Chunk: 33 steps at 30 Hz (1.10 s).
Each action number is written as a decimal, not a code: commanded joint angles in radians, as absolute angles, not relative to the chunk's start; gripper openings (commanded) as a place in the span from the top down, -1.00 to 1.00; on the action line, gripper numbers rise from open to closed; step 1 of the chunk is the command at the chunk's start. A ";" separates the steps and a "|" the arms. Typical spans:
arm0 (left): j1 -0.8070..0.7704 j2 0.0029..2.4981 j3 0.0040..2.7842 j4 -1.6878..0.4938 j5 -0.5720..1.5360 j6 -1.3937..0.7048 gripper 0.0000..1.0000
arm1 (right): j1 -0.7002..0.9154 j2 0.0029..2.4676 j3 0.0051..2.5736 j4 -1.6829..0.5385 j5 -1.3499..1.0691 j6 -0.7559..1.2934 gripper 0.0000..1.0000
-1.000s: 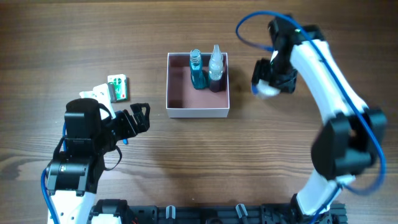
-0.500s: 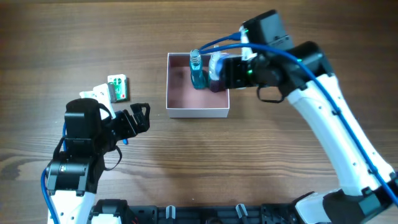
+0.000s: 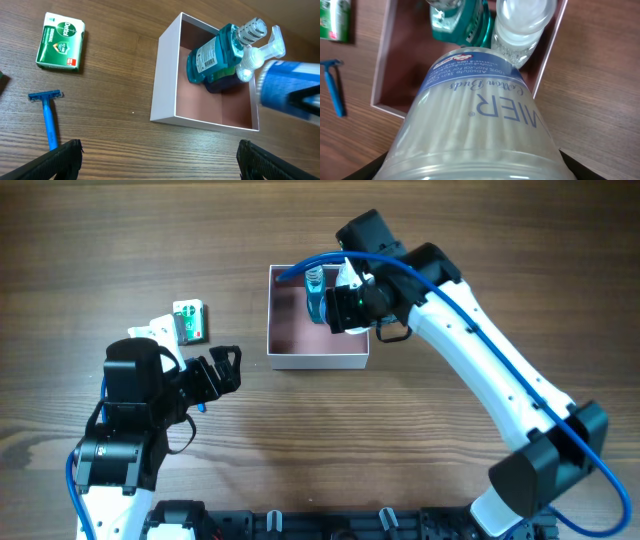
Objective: Pack container
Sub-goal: 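Carry the cotton-bud tub into the box and lower it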
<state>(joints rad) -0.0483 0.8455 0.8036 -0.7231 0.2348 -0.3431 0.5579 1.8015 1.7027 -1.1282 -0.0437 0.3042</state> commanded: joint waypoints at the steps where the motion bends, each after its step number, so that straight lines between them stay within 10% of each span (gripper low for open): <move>1: -0.054 0.846 0.825 -0.723 0.254 -0.345 -0.99 | 0.562 1.867 1.692 -1.129 -0.020 0.299 0.90; 19: -0.054 0.846 0.825 -0.723 0.254 -0.345 -1.00 | 0.562 2.005 1.692 -1.147 -0.023 0.315 0.82; 33: -0.054 0.846 0.825 -0.723 0.254 -0.345 -1.00 | 0.562 2.022 1.692 -1.149 -0.024 0.314 -0.08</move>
